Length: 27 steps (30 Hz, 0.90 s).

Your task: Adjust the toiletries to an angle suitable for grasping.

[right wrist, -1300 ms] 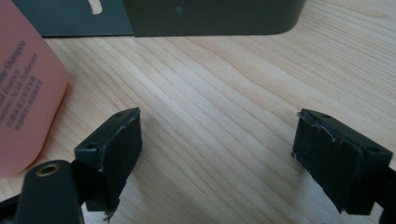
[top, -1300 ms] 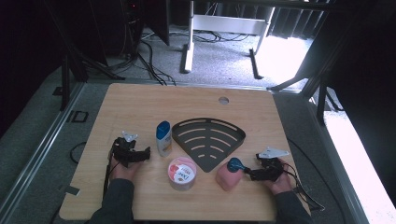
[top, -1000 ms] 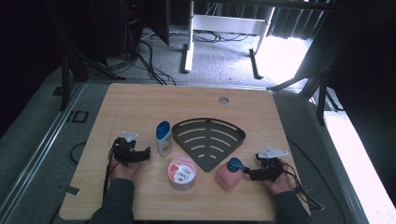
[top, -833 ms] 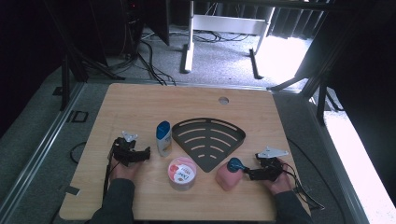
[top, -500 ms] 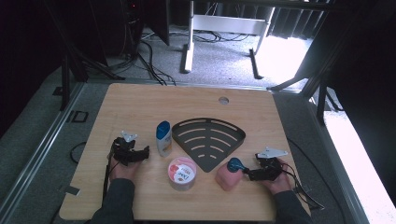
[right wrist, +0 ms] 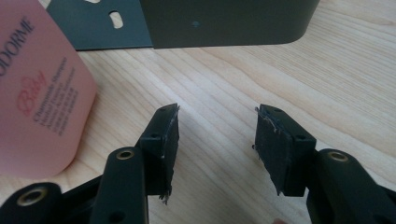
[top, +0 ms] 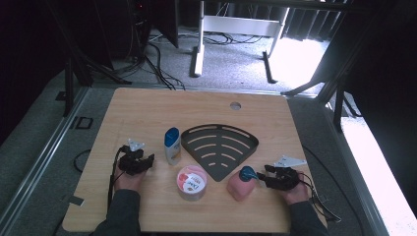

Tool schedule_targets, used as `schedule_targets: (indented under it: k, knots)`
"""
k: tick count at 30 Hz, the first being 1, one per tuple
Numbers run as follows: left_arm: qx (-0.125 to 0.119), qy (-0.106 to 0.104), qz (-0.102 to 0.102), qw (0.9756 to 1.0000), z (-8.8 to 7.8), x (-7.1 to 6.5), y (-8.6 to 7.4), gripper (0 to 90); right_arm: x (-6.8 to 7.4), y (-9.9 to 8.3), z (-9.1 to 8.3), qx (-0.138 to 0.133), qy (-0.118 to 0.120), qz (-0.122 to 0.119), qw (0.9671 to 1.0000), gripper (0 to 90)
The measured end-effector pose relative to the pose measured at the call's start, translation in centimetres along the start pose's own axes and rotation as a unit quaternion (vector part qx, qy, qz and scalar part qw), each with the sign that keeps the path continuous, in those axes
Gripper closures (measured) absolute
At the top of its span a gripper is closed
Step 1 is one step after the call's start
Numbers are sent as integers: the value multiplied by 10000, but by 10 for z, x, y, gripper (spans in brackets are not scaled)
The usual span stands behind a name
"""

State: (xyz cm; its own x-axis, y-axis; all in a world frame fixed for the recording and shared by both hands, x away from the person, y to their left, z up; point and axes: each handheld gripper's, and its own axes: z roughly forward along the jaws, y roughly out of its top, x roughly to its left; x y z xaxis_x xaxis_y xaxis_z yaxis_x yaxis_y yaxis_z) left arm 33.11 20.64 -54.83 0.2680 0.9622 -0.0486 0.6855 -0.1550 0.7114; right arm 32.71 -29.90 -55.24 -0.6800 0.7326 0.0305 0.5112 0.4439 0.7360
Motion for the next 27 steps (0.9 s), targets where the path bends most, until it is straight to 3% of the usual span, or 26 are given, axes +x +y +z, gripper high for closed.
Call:
schedule_targets:
  k: [4, 8, 9, 10, 12, 14, 21, 27]
  knots:
    - [-237, -202, -5, 9995, -13, -2, 1, 579, 0, -1, 1, 95, 18, -26, 9999, 501]
    - [-383, -408, 101, 9984, -26, -6, 1, 771, 0, -1, 1, 93, 27, -30, 9999, 497]
    - [-365, -488, 234, 9979, -33, -10, 0, 771, 0, -1, 1, 88, 40, -27, 9999, 490]
    - [-380, -581, 296, 9972, -35, -13, 0, 843, 0, -1, 1, 84, 54, -28, 9999, 488]
    - [-431, -692, 418, 9958, -40, -17, 0, 894, 0, -1, 1, 89, 45, -37, 9999, 488]
    - [-477, -848, 465, 9942, -45, -21, 0, 898, 0, -1, 1, 90, 22, -51, 9999, 487]
    - [-528, -1046, 810, 9898, -57, -36, 0, 899, 0, -2, 1, 88, 56, -52, 9999, 465]
    - [-523, -1366, 1162, 9824, -63, -52, 3, 899, 1, -2, 1, 84, 66, -66, 9999, 455]
